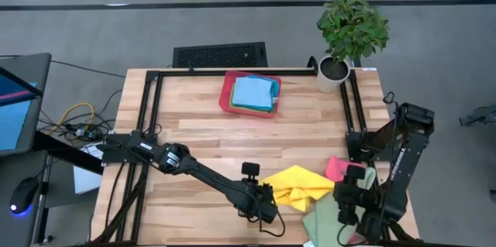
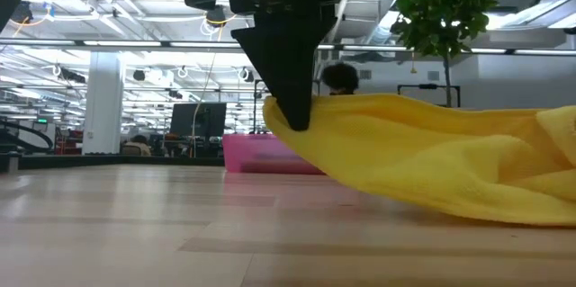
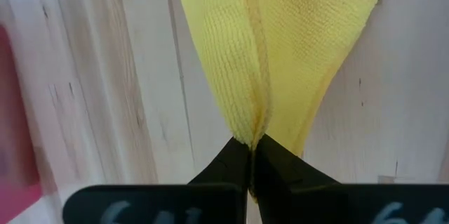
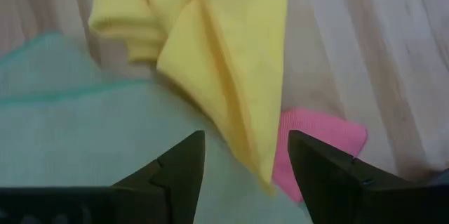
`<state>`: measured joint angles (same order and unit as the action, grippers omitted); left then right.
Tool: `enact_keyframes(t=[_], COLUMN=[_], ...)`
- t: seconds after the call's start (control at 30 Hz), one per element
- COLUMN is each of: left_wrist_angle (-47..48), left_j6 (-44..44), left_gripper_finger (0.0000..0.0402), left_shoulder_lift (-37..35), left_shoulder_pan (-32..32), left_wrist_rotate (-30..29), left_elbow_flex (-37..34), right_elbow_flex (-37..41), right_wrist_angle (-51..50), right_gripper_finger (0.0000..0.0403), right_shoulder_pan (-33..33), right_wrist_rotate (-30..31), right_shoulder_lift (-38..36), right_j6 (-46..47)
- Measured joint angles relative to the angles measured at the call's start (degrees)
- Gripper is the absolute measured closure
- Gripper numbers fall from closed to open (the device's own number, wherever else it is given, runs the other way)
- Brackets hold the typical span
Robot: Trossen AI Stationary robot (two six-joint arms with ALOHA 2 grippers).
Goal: Fold microfiber towels
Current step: Fold the yellow microfiber cloth
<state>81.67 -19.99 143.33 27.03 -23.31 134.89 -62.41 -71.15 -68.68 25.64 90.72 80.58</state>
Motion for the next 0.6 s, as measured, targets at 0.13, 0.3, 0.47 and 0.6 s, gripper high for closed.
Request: enact_keyframes(t=[0.13,0.3,0.47,0.6], left_wrist_angle=[-0.12,-0.44,-0.58,-0.59], left_j6=[0.00,-0.04,0.05,0.52], left_gripper_finger=[0.0401,0.0401,0.0401,0.0401], left_shoulder_lift=[0.00,0.00,0.00,0.00], left_shoulder_pan=[0.00,0.00,0.00,-0.01], left_wrist_rotate=[-0.01,0.00,-0.02,-0.02], left_elbow_flex=[0.00,0.00,0.00,0.00], right_elbow_flex=[1.91,5.00,6.66,6.66], right_wrist_angle=[0.08,0.50,1.19,1.41], right_gripper_finger=[0.0172,0.0172,0.0173,0.0201], right_shoulder_pan=[-2.02,-2.18,-1.42,-1.25], right_wrist_rotate=[-0.43,-1.50,-3.30,-3.25], right_shoulder_lift=[0.00,0.00,0.00,0.00], right_j6=[0.02,-0.02,-0.94,-2.59])
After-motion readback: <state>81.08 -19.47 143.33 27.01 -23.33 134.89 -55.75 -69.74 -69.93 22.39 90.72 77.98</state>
